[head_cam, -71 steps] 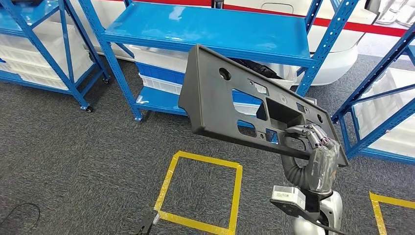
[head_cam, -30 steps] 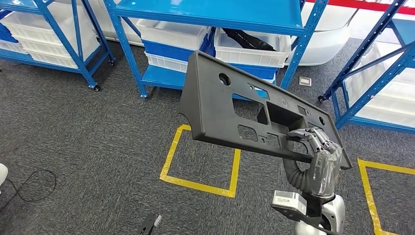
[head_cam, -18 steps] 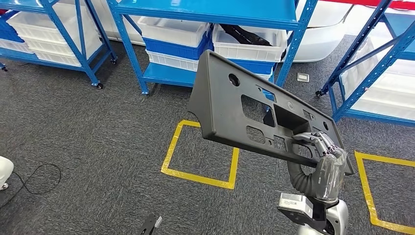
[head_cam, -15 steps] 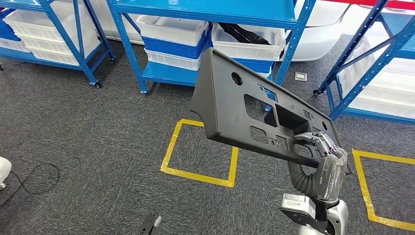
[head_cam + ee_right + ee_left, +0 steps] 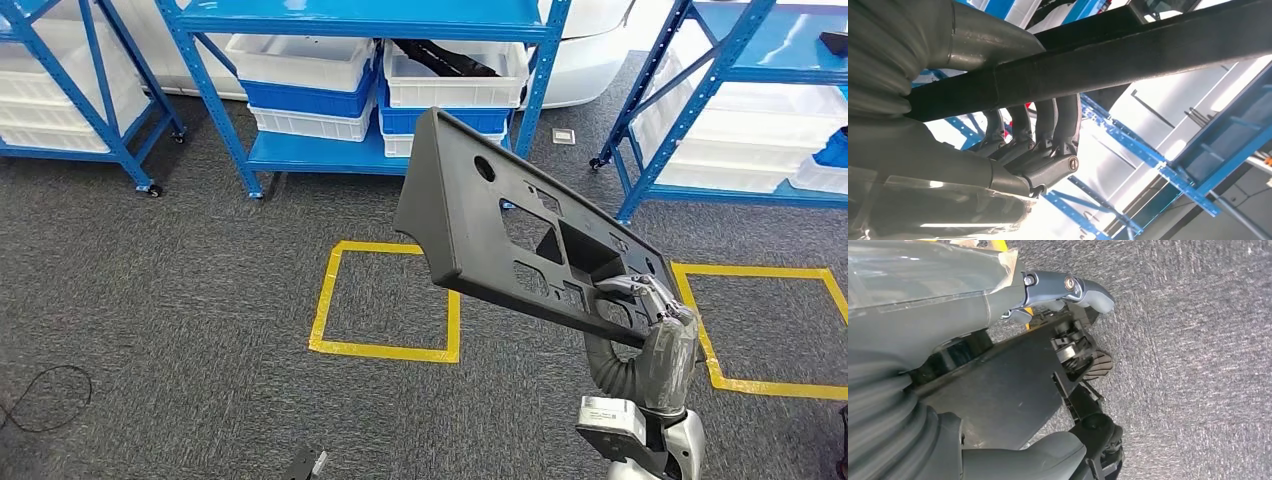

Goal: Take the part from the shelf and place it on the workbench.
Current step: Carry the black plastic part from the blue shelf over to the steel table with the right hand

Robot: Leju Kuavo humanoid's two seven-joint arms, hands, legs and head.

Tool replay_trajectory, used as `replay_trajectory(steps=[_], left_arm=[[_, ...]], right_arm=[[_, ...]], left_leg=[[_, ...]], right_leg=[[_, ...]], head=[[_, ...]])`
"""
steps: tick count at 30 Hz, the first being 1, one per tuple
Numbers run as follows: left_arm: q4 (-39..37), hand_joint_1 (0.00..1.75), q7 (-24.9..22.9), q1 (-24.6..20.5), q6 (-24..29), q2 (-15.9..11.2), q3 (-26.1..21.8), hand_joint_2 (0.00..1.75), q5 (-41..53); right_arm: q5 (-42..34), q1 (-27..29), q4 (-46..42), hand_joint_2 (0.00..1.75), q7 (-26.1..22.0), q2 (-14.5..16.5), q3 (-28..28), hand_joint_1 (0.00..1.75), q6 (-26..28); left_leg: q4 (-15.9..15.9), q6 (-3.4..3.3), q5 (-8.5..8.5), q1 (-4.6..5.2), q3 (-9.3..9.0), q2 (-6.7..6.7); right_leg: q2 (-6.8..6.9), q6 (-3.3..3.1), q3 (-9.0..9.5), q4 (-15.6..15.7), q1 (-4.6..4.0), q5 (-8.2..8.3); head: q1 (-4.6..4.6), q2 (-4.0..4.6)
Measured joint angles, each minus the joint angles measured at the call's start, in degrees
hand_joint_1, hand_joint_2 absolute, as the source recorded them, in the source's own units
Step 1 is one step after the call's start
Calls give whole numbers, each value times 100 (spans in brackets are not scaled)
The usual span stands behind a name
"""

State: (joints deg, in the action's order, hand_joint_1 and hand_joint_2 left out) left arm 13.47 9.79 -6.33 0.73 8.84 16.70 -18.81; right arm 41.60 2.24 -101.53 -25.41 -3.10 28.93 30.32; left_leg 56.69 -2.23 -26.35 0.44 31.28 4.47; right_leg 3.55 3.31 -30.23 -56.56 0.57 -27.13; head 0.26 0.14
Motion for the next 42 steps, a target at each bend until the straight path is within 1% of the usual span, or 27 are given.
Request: replay_trajectory(steps=[2,4,7,8,9,10,11,13,15,16,18,19,20,22,24,25,26,28,30,31,33,35,37,39,40,41,42], left_arm=[[-1,0,7,8,10,2,1,175,-17],[1,0,15,11,33,2,0,175,-39],[-2,0,24,32,58,-5,-1,175,-51],[-3,0,25,47,62,-8,-1,175,-54],[-4,0,27,59,63,-10,-1,175,-56],[-5,0,30,65,63,-12,-1,175,-56],[-5,0,33,66,63,-13,-1,175,-57],[-6,0,38,64,63,-13,-1,175,-57],[-7,0,43,67,63,-13,-1,175,-57],[-8,0,44,70,63,-13,-1,175,-57],[-8,0,49,67,63,-7,-1,175,-57],[-8,0,51,62,63,-2,-1,175,-56],[-8,0,54,59,62,4,-1,175,-56],[-8,0,57,68,60,9,-1,175,-56],[-11,0,57,78,60,9,-1,175,-56],[-13,0,57,80,61,8,-1,175,-56],[-14,0,57,78,61,9,-1,175,-55],[-14,0,63,72,60,14,-1,175,-55],[-14,0,75,68,57,15,-1,175,-56],[-14,0,82,68,56,14,-1,175,-57],[-14,0,100,66,54,14,-1,175,-62],[-14,0,115,63,54,16,-1,175,-69],[-16,0,120,80,55,14,-1,175,-86],[-20,0,125,105,61,4,-1,175,-102],[-22,0,129,112,63,-2,-1,175,-105],[-23,0,133,115,64,-6,-1,175,-108],[-23,0,136,115,63,-9,-1,175,-109]], right_arm=[[-16,-18,16,175,-5,26,13,175,-50],[-30,-33,25,175,-10,67,20,175,-124],[-17,-82,22,175,-12,145,36,175,-230],[5,-91,23,175,-9,162,41,175,-262],[33,-95,23,175,-5,172,45,175,-290],[63,-96,24,175,-2,180,47,175,-315],[85,-101,24,175,1,188,48,175,-329],[108,-120,23,175,2,207,50,175,-339],[121,-147,21,175,3,226,51,175,-339],[127,-153,21,175,3,232,51,175,-339],[145,-144,20,175,4,241,50,175,-339],[153,-142,20,175,4,243,51,175,-338],[163,-146,19,175,4,243,52,175,-338],[174,-153,19,175,4,242,55,175,-337],[178,-146,23,175,4,241,56,175,-337],[178,-143,27,175,4,238,56,175,-337],[178,-144,31,175,4,236,56,175,-337],[176,-152,37,175,4,234,57,175,-338],[171,-168,45,175,3,241,57,175,-339],[166,-174,55,175,2,242,56,175,-338],[152,-177,79,175,2,239,55,175,-337],[127,-191,98,175,2,239,58,175,-337],[107,-210,117,175,2,244,64,175,-337],[98,-213,148,175,2,246,69,175,-337],[96,-212,163,175,2,245,70,175,-337],[93,-211,176,175,2,245,70,175,-337],[93,-211,184,175,2,245,70,175,-337]], left_leg=[[9,49,18,4,20,81],[136,113,-95,-21,76,-33],[1061,200,-655,-64,455,-385],[1412,219,-798,-73,605,-421],[1617,230,-841,-83,691,-435],[1624,238,-776,-97,684,-443],[1406,242,-611,-117,567,-462],[664,252,-250,-170,189,-684],[212,250,-136,-191,-9,-902],[173,231,-155,-174,-7,-920],[137,137,-107,-147,22,-785],[107,76,-69,-148,30,-711],[74,25,-33,-155,36,-627],[52,-26,0,-150,58,-462],[54,-31,7,-137,81,-296],[55,-29,11,-133,88,-221],[56,-23,14,-131,89,-152],[62,4,14,-116,78,-39],[73,64,10,-81,76,44],[77,98,12,-67,78,84],[82,174,11,-84,80,128],[274,240,-163,-114,154,-64],[894,266,-556,-124,416,-342],[1589,261,-850,-122,725,-436],[1717,251,-848,-122,777,-448],[1597,235,-726,-122,708,-459],[1268,212,-523,-122,535,-496]], right_leg=[[-86,-94,-38,24,-3,47],[-182,-172,-56,45,44,96],[-323,-269,-95,54,82,157],[-377,-280,-111,47,80,168],[-437,-280,-126,37,79,175],[-500,-276,-138,22,82,179],[-566,-270,-146,4,88,182],[-697,-252,-177,-56,86,183],[-814,-197,-261,-114,71,201],[-870,-151,-312,-121,67,224],[-930,-54,-418,-119,89,273],[-853,-38,-485,-199,88,234],[-735,-40,-594,-387,82,136],[-487,-76,-918,-1086,71,-197],[-425,-54,-1173,-1717,74,-426],[-411,-20,-1156,-1761,74,-426],[-384,22,-1016,-1568,74,-351],[-175,67,-514,-722,70,-111],[17,12,-194,-141,41,40],[39,-35,-172,-72,25,59],[-74,-124,-218,-72,38,106],[-182,-215,-233,-51,81,154],[-292,-283,-248,-46,84,191],[-417,-318,-284,-49,54,213],[-489,-330,-295,-53,43,223],[-560,-337,-299,-59,37,230],[-635,-337,-298,-67,34,235]], head=[[0,1],[-6,1],[-20,1],[-21,1],[-21,1],[-21,1],[-21,1],[-21,0],[-17,0],[-17,0],[-19,1],[-11,1],[4,1],[30,1],[32,1],[34,1],[35,1],[39,1],[29,0],[24,0],[8,1],[-4,1],[-24,0],[-32,0],[-33,0],[-33,0],[-33,0]])
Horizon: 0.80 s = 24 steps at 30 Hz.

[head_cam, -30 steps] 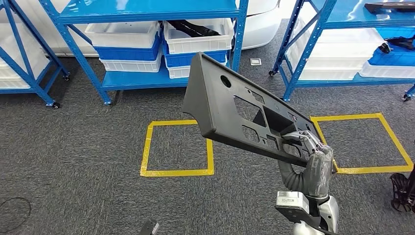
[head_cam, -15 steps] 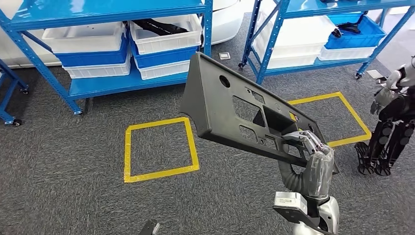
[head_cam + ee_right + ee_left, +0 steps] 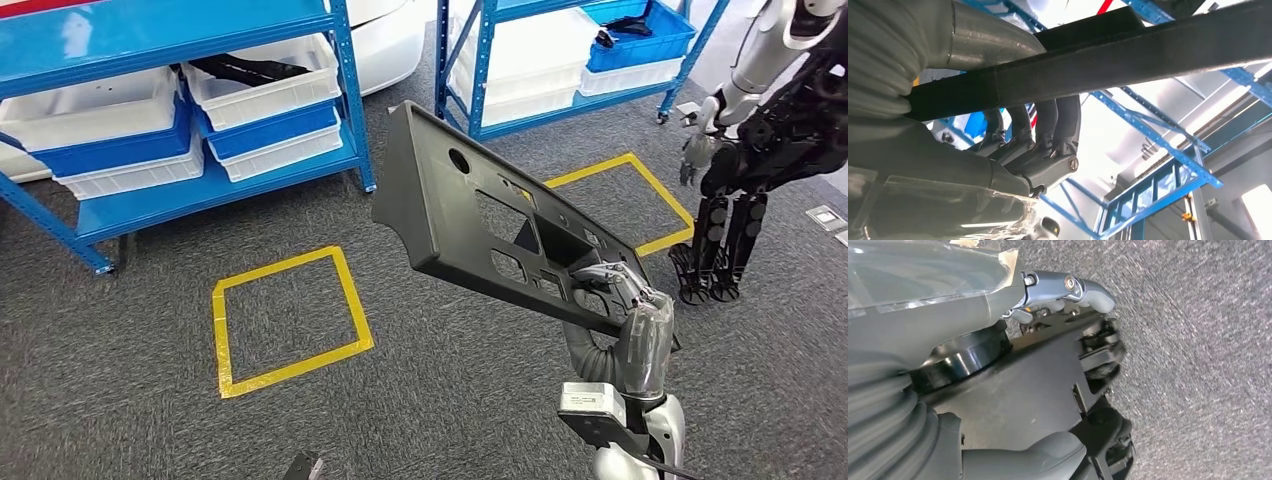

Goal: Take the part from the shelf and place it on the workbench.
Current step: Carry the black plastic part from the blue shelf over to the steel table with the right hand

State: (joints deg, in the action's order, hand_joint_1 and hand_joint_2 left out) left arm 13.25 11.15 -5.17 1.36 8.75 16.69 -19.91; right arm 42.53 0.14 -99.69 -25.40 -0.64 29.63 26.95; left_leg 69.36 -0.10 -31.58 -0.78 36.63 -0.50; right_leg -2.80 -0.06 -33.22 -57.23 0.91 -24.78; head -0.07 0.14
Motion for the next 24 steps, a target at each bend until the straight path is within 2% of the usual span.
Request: replay_trajectory(steps=[2,3,4,6,7,8,9,11,12,13,14,15,16,17,18,19,21,22,23,24], left_arm=[[0,0,0,2,-2,-2,0,175,-3],[-1,0,0,2,-3,-3,0,175,-4],[-1,0,0,4,-2,-4,0,175,-4],[-2,0,0,3,-1,-3,0,175,-5],[-2,0,0,-2,-1,1,-1,175,-5],[-2,0,1,-10,-1,4,-1,175,-5],[-2,0,2,-15,-3,11,0,175,-5],[-2,0,14,-17,1,17,1,175,-1],[-2,0,36,-17,19,19,1,175,7],[-2,0,71,-23,57,19,1,175,27],[-2,0,114,-36,111,19,4,175,48],[-1,0,157,-54,171,21,9,175,68],[4,0,192,-74,230,22,14,175,84],[11,0,225,-93,301,22,18,175,100],[19,0,261,-112,380,21,22,175,127],[26,0,298,-128,456,18,30,175,161],[38,0,376,-158,577,14,50,175,239],[49,0,405,-173,603,11,59,175,265],[61,0,426,-187,622,9,62,175,282],[73,0,438,-195,632,8,64,175,292]], right_arm=[[-1,-6,3,175,0,1,0,175,1],[-1,-10,5,175,0,2,0,175,2],[-1,-14,7,175,0,4,1,175,3],[-1,-15,11,175,0,7,3,175,4],[-2,-10,11,175,0,5,4,175,6],[-3,-15,12,175,0,2,5,175,8],[-4,-26,13,175,-1,-1,7,175,10],[-10,-44,20,175,-2,-6,13,175,16],[-14,-43,27,175,-2,-9,14,175,19],[-19,-37,37,175,-2,-15,14,175,24],[-25,-31,46,175,-2,-22,14,175,31],[-32,-29,53,175,-3,-30,14,175,39],[-40,-30,58,175,-5,-37,14,175,50],[-48,-35,62,175,-9,-40,14,175,61],[-56,-38,64,175,-14,-41,14,175,76],[-65,-40,69,175,-20,-45,14,175,95],[-90,-39,83,175,-33,-60,13,175,143],[-99,-38,90,175,-43,-67,13,175,164],[-109,-42,95,175,-53,-71,13,175,184],[-114,-49,101,175,-64,-73,14,175,200]], left_leg=[[-783,-49,309,-10,-398,-239],[-1026,-64,372,-8,-512,-337],[-1126,-77,372,1,-552,-399],[-1175,-121,409,18,-547,-303],[-1213,-157,441,17,-554,-244],[-1255,-198,476,7,-563,-170],[-1293,-231,504,-8,-569,-93],[-1304,-255,516,1,-562,67],[-1302,-254,515,4,-557,146],[-1300,-250,513,3,-554,224],[-1298,-243,509,0,-555,291],[-1295,-227,501,-6,-561,353],[-1287,-203,488,-10,-573,409],[-1277,-165,468,-2,-582,459],[-1266,-121,452,10,-592,502],[-1259,-83,441,24,-598,543],[-1266,-12,440,22,-609,625],[-1254,25,417,3,-606,610],[-1169,55,338,-17,-575,523],[-962,77,187,-32,-492,392]], right_leg=[[-128,13,-18,-30,-11,10],[-182,34,-43,-42,-12,22],[-233,66,-75,-46,-11,36],[-336,150,-139,-37,1,76],[-320,178,-184,-67,2,69],[-239,186,-259,-182,-7,10],[-123,179,-380,-409,-20,-105],[113,168,-725,-1143,-13,-428],[163,191,-876,-1477,7,-540],[198,234,-941,-1646,34,-577],[229,292,-894,-1597,63,-533],[279,359,-721,-1298,96,-410],[383,422,-475,-863,127,-263],[498,452,-248,-467,131,-150],[576,446,-88,-170,125,-69],[619,414,-21,-34,110,-40],[522,313,-53,-18,78,-28],[471,270,-64,-14,96,-18],[416,217,-70,-8,110,-5],[365,163,-68,1,127,8]], head=[[4,1],[3,1],[3,1],[-3,1],[-5,1],[6,1],[23,1],[51,1],[53,1],[53,1],[55,1],[56,0],[57,1],[61,1],[56,0],[49,0],[29,1],[24,1],[14,1],[3,1]])
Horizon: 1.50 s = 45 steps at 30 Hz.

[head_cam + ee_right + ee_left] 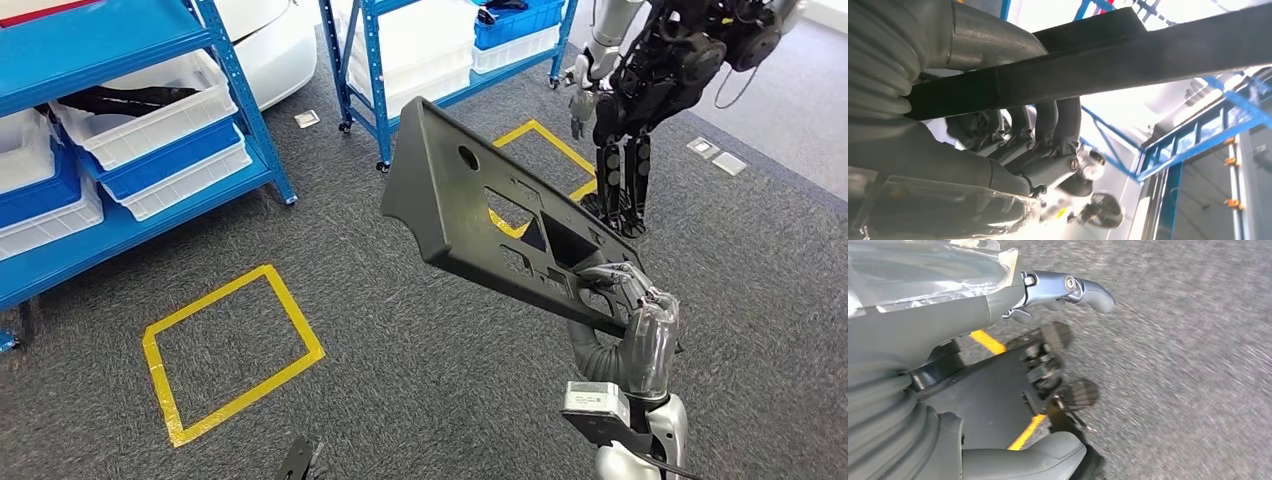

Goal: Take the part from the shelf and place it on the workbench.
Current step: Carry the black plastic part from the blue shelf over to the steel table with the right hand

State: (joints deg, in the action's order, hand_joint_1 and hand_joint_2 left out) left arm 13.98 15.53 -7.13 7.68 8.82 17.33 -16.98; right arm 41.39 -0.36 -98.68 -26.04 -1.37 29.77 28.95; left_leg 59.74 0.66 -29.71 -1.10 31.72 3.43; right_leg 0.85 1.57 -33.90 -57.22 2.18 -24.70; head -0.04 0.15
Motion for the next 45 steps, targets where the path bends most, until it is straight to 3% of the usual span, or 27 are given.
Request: replay_trajectory(steps=[2,3,4,5,7,9,11,13,14,16,18,19,20,21,23,25,27,29,30,32,33,35,38,40,43,44,45], left_arm=[[9,0,9,4,4,-9,2,175,2],[9,0,14,13,9,-14,2,175,1],[9,0,35,20,46,-20,2,175,-11],[9,0,64,22,115,-23,2,175,-32],[10,0,110,23,242,-32,-1,175,-117],[9,0,38,26,148,-45,-10,175,-242],[6,0,-125,47,-88,-52,-21,175,-358],[2,0,-256,82,-253,-38,-32,175,-433],[0,0,-293,98,-299,-28,-41,175,-465],[-5,0,-348,135,-388,-10,-61,175,-532],[-23,0,-395,192,-488,-3,-77,175,-585],[-35,0,-408,222,-530,-1,-85,175,-599],[-49,0,-397,248,-541,1,-93,175,-602],[-58,0,-354,265,-512,3,-100,175,-596],[-66,0,-214,277,-375,8,-110,175,-581],[-67,0,-113,269,-261,7,-134,175,-582],[-67,0,-79,263,-219,5,-155,175,-588],[-67,0,-64,258,-209,8,-157,175,-592],[-67,0,-60,255,-208,9,-157,175,-592],[-68,0,-45,257,-207,9,-157,175,-592],[-70,0,-31,261,-207,8,-157,175,-591],[-73,0,-3,268,-209,5,-157,175,-590],[-73,0,6,270,-211,4,-157,175,-590],[-73,0,51,270,-260,-1,-160,175,-599],[-72,0,82,214,-444,-9,-168,175,-632],[-70,0,69,193,-490,-7,-168,175,-634],[-67,0,51,187,-527,-3,-168,175,-634]], right_arm=[[-8,-13,22,175,-14,-1,5,175,20],[-8,-15,37,175,-18,-2,8,175,26],[-9,-14,51,175,-21,-4,10,175,31],[-9,-10,63,175,-21,-7,10,175,39],[-16,2,76,175,-24,-14,11,175,66],[-44,5,80,175,-32,-16,16,175,84],[-85,-8,91,175,-43,-18,32,175,88],[-115,-18,108,175,-49,-20,49,175,90],[-124,-25,116,175,-50,-23,55,175,92],[-135,-56,128,175,-51,-28,68,175,95],[-139,-82,149,175,-54,-32,84,175,96],[-139,-82,163,175,-55,-35,90,175,97],[-138,-77,177,175,-56,-39,93,175,101],[-134,-69,187,175,-56,-46,95,175,111],[-114,-51,194,175,-55,-56,96,175,138],[-87,-28,191,175,-50,-58,98,175,157],[-77,8,185,175,-44,-64,99,175,163],[-75,37,178,175,-40,-72,97,175,166],[-74,43,174,175,-39,-72,97,175,167],[-72,50,170,175,-39,-67,101,175,168],[-70,52,170,175,-39,-67,103,175,168],[-66,56,170,175,-39,-68,107,175,169],[-64,57,170,175,-39,-68,107,175,170],[-61,63,170,175,-39,-68,107,175,167],[-63,53,170,175,-43,-65,109,175,153],[-68,44,170,175,-46,-63,110,175,148],[-75,40,170,175,-49,-63,111,175,144]], left_leg=[[740,7,-407,-10,324,-272],[1116,5,-555,-9,504,-326],[1346,-1,-602,-9,624,-347],[1352,-11,-530,-9,641,-355],[795,-43,-150,-13,390,-403],[102,-67,125,-18,74,-574],[-136,-93,163,7,-17,-661],[-173,-163,211,31,-18,-568],[-202,-210,241,33,-23,-523],[-252,-284,290,18,-23,-410],[-253,-299,296,29,-8,-290],[-252,-298,296,32,-2,-232],[-250,-296,295,32,3,-178],[-249,-292,293,31,3,-135],[-242,-263,279,35,-11,-69],[-228,-199,251,69,-21,-21],[-234,-129,242,84,-30,31],[-203,-60,196,49,-22,12],[-54,-34,81,35,37,-64],[576,-11,-289,20,314,-257],[939,-10,-469,20,484,-312],[1336,-7,-633,20,680,-339],[1393,-8,-649,19,709,-339],[1380,-25,-538,20,726,-343],[141,-142,120,59,168,-468],[-187,-188,248,74,16,-491],[-217,-221,275,79,6,-457]], right_leg=[[-103,-75,-4,2,-11,14],[-162,-89,-8,1,-30,17],[-225,-96,-11,-2,-46,19],[-288,-96,-12,-9,-57,19],[-414,-94,-10,-34,-63,18],[-518,-75,-32,-71,-83,19],[-594,-19,-79,-78,-91,42],[-649,57,-128,-61,-73,73],[-595,77,-173,-110,-76,48],[-364,73,-402,-538,-78,-174],[-184,67,-763,-1316,-83,-509],[-162,86,-882,-1599,-79,-604],[-148,122,-897,-1689,-75,-621],[-129,168,-782,-1527,-67,-548],[6,241,-318,-724,-46,-308],[123,210,4,-147,-62,-165],[92,122,40,-65,-100,-140],[16,37,32,-51,-70,-116],[-20,-13,36,-42,-54,-105],[-84,-84,41,-37,-56,-96],[-110,-107,39,-38,-69,-97],[-142,-112,35,-40,-87,-98],[-149,-112,34,-40,-89,-98],[-197,-112,41,-42,-102,-97],[-372,-66,34,-49,-146,-80],[-416,-30,17,-46,-159,-70],[-407,2,-6,-69,-148,-76]], head=[[-21,0],[-24,1],[-25,1],[-25,0],[-26,-1],[-24,-1],[-22,0],[-25,0],[-21,0],[8,0],[33,1],[33,0],[35,0],[38,0],[44,0],[37,0],[26,0],[17,1],[11,1],[-4,0],[-7,0],[-7,0],[-7,1],[-7,1],[-6,1],[-5,0],[-6,0]])
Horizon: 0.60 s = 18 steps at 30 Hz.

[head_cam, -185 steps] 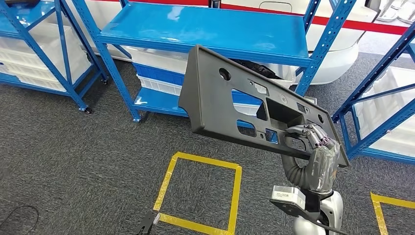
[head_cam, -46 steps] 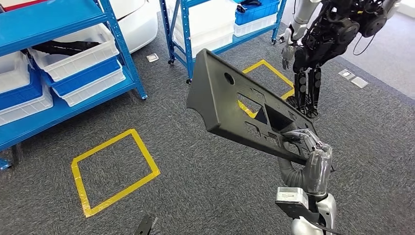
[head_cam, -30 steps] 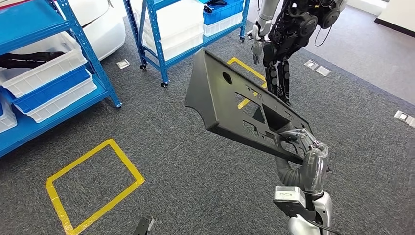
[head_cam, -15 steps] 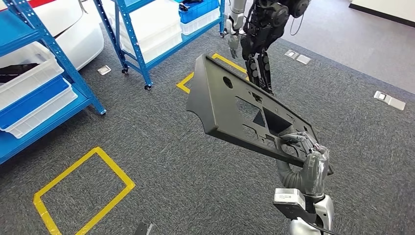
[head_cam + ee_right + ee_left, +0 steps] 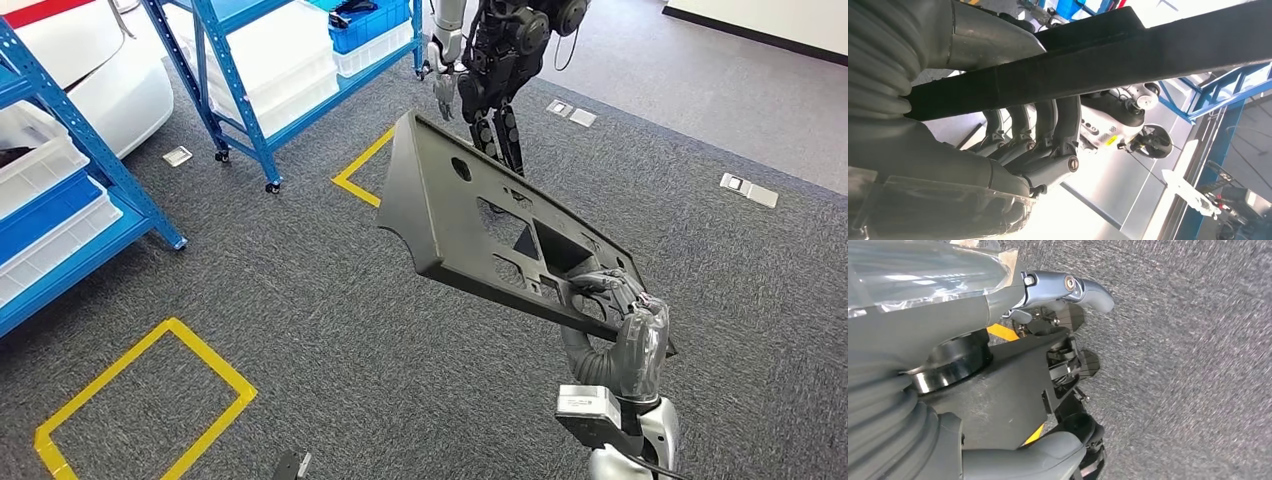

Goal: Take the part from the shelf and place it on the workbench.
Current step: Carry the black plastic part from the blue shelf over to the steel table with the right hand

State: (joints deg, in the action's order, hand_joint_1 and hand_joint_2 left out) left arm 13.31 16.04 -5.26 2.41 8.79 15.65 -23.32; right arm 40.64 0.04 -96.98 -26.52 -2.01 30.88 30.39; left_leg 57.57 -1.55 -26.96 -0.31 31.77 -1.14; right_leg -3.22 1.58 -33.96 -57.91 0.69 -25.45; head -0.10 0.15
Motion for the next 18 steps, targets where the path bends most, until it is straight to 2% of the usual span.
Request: replay_trajectory(steps=[2,4,5,6,7,8,9,10,11,12,13,15,16,17,18], left_arm=[[7,0,-28,-16,-52,8,0,175,0],[9,0,-53,-24,-84,15,0,175,0],[9,0,-65,-24,-91,16,0,175,0],[9,0,-74,-24,-95,19,0,175,0],[9,0,-81,-25,-98,19,0,175,0],[9,0,-86,-26,-102,20,0,175,0],[9,0,-88,-29,-105,21,0,175,0],[9,0,-90,-31,-107,18,0,175,0],[9,0,-90,-34,-108,14,0,175,-1],[9,0,-91,-36,-107,9,0,175,-3],[9,0,-92,-37,-107,4,0,175,-7],[10,0,-93,-44,-105,8,0,175,-14],[11,0,-93,-50,-105,12,0,175,-15],[13,0,-93,-55,-105,15,0,175,-15],[14,0,-93,-54,-105,18,0,175,-15]], right_arm=[[-16,-25,1,175,-6,-3,2,175,-3],[-33,-53,5,175,-11,-5,7,175,-3],[-43,-58,10,175,-13,-8,9,175,-3],[-54,-59,16,175,-15,-10,10,175,-4],[-68,-58,21,175,-15,-16,11,175,-9],[-83,-59,25,175,-15,-21,11,175,-15],[-96,-61,26,175,-15,-24,12,175,-23],[-109,-67,27,175,-14,-25,15,175,-34],[-121,-75,27,175,-13,-21,19,175,-45],[-132,-83,27,175,-11,-18,23,175,-58],[-143,-89,27,175,-9,-15,27,175,-73],[-156,-91,26,175,-6,-14,28,175,-102],[-165,-93,25,175,-5,-11,28,175,-114],[-173,-97,25,175,-5,-8,28,175,-126],[-181,-98,24,175,-5,-4,29,175,-138]], left_leg=[[-65,-68,51,-16,-24,90],[-80,-95,62,-20,-22,202],[-79,-97,61,-20,-17,266],[-78,-94,59,-20,-13,330],[-76,-87,56,-23,-13,391],[-74,-74,48,-30,-21,449],[-66,-49,34,-31,-35,503],[-52,-11,9,-14,-47,553],[-39,29,-14,1,-57,598],[-29,67,-30,21,-69,642],[-32,98,-38,31,-81,690],[-33,147,-58,-2,-99,757],[48,170,-139,-30,-73,678],[235,189,-279,-54,2,545],[548,201,-470,-72,137,373]], right_leg=[[99,24,-161,-300,4,-158],[211,17,-523,-1027,17,-483],[229,33,-701,-1391,29,-612],[242,69,-806,-1614,45,-671],[263,123,-794,-1610,66,-637],[311,189,-649,-1347,96,-517],[424,256,-414,-922,124,-359],[577,293,-186,-517,131,-228],[684,291,-23,-211,132,-134],[750,258,56,-55,121,-90],[733,205,58,-27,100,-82],[583,108,35,-21,107,-58],[513,63,29,-16,114,-45],[445,13,28,-12,122,-33],[378,-28,23,-10,116,-24]], head=[[17,-1],[37,0],[43,0],[42,1],[45,1],[45,0],[49,0],[58,-1],[57,-1],[51,0],[44,0],[20,1],[17,1],[9,1],[-1,0]])
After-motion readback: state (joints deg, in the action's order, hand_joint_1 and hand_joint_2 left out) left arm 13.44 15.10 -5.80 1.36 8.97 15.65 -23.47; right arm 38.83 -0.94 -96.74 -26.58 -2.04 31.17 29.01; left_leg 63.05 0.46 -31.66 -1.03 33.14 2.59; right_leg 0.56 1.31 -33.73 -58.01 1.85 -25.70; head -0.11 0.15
